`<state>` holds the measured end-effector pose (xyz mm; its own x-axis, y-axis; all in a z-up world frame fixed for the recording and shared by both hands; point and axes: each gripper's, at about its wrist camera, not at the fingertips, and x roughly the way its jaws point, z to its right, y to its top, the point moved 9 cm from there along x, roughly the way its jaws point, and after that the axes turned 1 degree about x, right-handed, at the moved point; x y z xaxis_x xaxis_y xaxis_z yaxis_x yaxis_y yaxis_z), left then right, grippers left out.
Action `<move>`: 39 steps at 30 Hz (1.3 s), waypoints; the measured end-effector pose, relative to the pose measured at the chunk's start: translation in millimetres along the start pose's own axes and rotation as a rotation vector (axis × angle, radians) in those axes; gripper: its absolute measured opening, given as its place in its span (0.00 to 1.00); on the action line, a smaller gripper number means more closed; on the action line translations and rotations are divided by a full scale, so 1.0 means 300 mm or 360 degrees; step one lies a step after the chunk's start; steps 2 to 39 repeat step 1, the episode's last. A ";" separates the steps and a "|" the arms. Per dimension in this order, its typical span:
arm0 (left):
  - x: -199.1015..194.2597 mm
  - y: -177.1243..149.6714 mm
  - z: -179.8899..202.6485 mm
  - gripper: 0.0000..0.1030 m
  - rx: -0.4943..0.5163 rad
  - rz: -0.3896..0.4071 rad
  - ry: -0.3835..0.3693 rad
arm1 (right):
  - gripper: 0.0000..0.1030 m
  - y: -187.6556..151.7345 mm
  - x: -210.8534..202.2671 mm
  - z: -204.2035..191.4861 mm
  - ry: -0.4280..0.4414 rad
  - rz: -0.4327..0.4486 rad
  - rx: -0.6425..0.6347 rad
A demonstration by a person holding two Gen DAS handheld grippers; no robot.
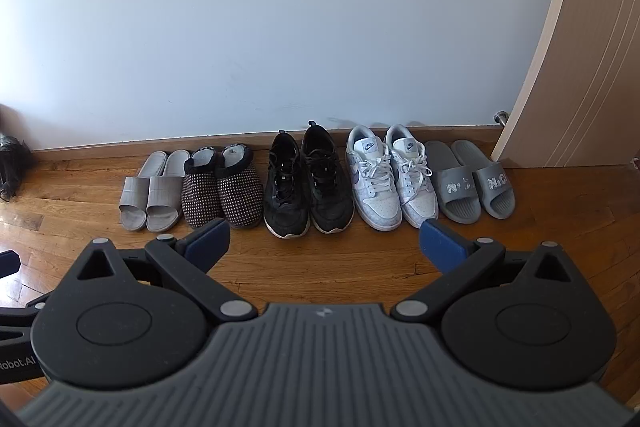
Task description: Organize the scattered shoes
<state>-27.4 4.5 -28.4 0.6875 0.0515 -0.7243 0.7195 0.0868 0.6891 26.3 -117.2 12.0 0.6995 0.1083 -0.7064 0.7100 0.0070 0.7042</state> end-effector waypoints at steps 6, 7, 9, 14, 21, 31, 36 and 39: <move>0.000 0.000 0.001 1.00 -0.0002 -0.0002 -0.0009 | 1.00 0.000 0.001 0.002 0.0001 -0.0001 -0.0001; 0.000 0.000 0.001 1.00 -0.0002 -0.0002 -0.0009 | 1.00 0.000 0.001 0.002 0.0001 -0.0001 -0.0001; 0.000 0.000 0.001 1.00 -0.0002 -0.0002 -0.0009 | 1.00 0.000 0.001 0.002 0.0001 -0.0001 -0.0001; 0.000 0.000 0.001 1.00 -0.0002 -0.0002 -0.0009 | 1.00 0.000 0.001 0.002 0.0001 -0.0001 -0.0001; 0.000 0.000 0.001 1.00 -0.0002 -0.0002 -0.0009 | 1.00 0.000 0.001 0.002 0.0001 -0.0001 -0.0001; 0.000 0.000 0.001 1.00 -0.0002 -0.0002 -0.0009 | 1.00 0.000 0.001 0.002 0.0001 -0.0001 -0.0001; 0.000 0.000 0.001 1.00 -0.0002 -0.0002 -0.0009 | 1.00 0.000 0.001 0.002 0.0001 -0.0001 -0.0001; 0.000 0.000 0.001 1.00 -0.0002 -0.0002 -0.0009 | 1.00 0.000 0.001 0.002 0.0001 -0.0001 -0.0001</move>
